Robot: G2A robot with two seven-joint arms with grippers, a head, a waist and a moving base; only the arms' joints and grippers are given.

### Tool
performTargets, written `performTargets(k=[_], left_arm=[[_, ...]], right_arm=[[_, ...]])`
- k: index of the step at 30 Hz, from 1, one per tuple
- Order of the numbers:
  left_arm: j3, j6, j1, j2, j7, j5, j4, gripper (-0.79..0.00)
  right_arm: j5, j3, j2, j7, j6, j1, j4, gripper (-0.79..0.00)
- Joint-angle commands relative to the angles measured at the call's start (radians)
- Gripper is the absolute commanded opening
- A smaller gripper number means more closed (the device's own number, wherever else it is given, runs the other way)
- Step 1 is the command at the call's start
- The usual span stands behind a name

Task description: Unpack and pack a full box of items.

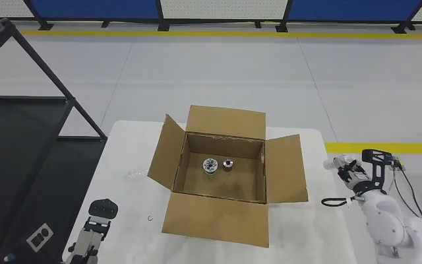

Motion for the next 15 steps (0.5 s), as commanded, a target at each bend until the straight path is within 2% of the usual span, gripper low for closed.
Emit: performTargets(k=[1,15], left_arm=[[0.0,0.0,0.0,0.0,0.0,0.0,0.0,0.0],[0.0,0.0,0.0,0.0,0.0,0.0,0.0,0.0]], right_arm=[[-0.032,-0.013,0.001,0.0,-0.001,0.006,0.018,-0.785],[-0.112,-0.111,-0.001,0.056,-0.022,0.104,0.178,-0.785]])
